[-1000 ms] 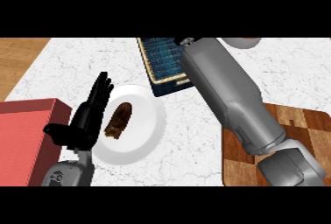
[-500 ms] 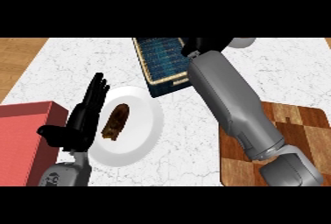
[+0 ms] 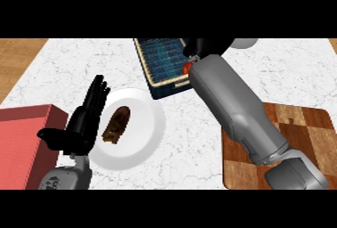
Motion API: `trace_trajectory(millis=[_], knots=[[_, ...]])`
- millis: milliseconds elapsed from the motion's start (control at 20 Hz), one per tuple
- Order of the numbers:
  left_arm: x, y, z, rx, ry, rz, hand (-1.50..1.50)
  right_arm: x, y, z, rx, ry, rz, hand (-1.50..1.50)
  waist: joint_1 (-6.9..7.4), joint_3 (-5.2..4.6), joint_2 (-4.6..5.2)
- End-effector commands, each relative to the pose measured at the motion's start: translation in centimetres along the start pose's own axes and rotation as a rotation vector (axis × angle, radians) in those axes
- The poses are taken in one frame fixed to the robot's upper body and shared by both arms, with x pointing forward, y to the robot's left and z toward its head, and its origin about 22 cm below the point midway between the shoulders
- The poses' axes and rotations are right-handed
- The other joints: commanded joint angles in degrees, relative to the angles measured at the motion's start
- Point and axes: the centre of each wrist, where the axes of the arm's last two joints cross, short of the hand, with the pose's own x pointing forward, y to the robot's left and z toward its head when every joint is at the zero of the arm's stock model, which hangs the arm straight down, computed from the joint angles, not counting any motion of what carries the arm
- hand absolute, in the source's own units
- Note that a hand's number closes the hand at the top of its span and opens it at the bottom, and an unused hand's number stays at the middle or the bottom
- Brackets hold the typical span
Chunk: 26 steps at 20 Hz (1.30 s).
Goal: Pick the tomato from the cutting board and place it in the basket
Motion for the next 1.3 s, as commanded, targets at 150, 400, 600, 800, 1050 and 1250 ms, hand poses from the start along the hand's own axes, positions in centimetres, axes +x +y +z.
trace_trajectory(millis=[150,400,600,800,1050,1250], knots=[[-0.1,1.0,0.3,0.019,0.02,-0.013,0.0,2.1,-1.5,1.0,-0.158,0.112,-0.133,-1.5,-1.7,-0.06,-0.58],[-0.9,1.0,1.4,0.047,0.038,-0.002,0.0,3.2,-3.0,0.4,-0.192,0.116,-0.126,-1.5,-3.02,-0.08,-1.45],[-1.3,2.0,1.3,0.106,0.038,-0.01,0.0,3.2,-3.8,0.0,-0.24,0.117,-0.162,-1.5,-6.0,-0.1,-1.89],[-1.2,2.3,1.5,0.127,0.048,-0.01,0.0,4.4,-6.6,-0.5,-0.288,0.124,-0.286,-1.5,-7.04,0.01,-2.59],[-1.4,2.7,1.4,0.13,0.041,-0.022,0.0,3.7,-7.3,-0.2,-0.311,0.12,-0.297,-1.5,-7.15,0.02,-2.39],[-1.5,3.0,2.3,0.11,0.053,-0.016,0.0,3.6,-9.1,0.9,-0.311,0.093,-0.378,-1.5,-6.08,0.07,-3.03]])
